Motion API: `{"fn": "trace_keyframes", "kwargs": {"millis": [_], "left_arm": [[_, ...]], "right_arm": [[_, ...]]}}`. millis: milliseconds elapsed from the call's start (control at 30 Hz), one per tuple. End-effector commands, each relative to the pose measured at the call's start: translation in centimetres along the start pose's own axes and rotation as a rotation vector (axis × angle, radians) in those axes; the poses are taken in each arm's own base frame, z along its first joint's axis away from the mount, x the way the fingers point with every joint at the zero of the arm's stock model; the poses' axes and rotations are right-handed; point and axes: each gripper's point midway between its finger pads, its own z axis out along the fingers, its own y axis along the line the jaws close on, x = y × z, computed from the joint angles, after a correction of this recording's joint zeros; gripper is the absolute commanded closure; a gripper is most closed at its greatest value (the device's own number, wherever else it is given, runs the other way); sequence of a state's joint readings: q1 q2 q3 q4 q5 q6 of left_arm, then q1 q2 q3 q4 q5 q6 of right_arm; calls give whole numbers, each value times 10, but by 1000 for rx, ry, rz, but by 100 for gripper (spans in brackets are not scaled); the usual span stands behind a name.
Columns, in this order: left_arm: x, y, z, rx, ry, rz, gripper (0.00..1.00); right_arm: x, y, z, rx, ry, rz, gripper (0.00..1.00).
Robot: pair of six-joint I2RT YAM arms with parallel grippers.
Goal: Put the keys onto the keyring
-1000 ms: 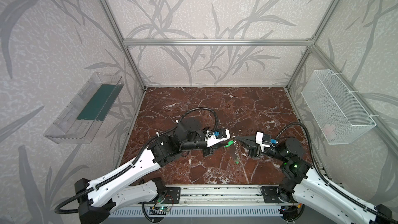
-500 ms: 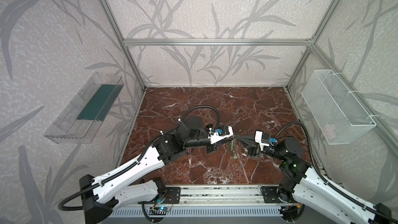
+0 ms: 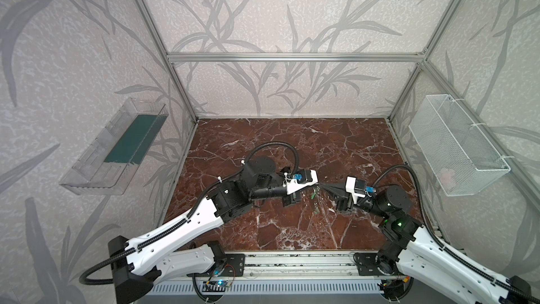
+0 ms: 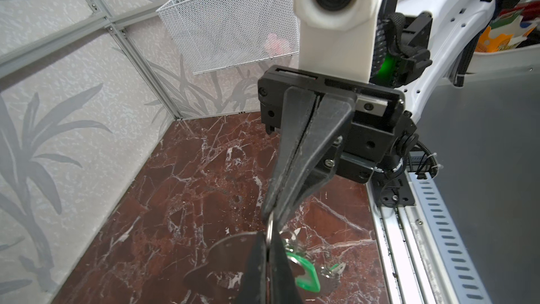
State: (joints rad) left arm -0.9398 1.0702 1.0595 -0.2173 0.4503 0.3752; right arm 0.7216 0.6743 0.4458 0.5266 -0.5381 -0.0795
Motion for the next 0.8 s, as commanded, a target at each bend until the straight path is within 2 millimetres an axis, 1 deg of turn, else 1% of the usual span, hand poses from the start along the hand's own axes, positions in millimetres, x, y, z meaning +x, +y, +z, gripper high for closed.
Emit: {"fn": "trace_keyframes", "kwargs": {"millis": [0,67,167,267,300,433,600,767], "left_arm": [[-14,0,-1,20,-10,32,100],[-11,1,-2,26,42,42,100],[-4,0,-5,67,162,66,100],[6,-3,-8,131,288,69,100],[6,-4,-9,148,316,67,100],[2,-3,-10,184,387,83,100],[2,-5,-8,199,455,126,100],[-1,-7,-4,198,481,165,100]], "right_arm": [[-15,-4,-3,25,-45,-35,100],[-12,-8,-6,61,-19,-55,94],[-11,-13,-12,104,23,-99,89],[-11,-12,-17,110,54,-121,86],[-12,-12,-18,111,55,-123,85],[-14,-8,-18,92,60,-118,84],[-16,-4,-14,56,55,-103,82],[-17,0,-8,13,40,-82,82]]}}
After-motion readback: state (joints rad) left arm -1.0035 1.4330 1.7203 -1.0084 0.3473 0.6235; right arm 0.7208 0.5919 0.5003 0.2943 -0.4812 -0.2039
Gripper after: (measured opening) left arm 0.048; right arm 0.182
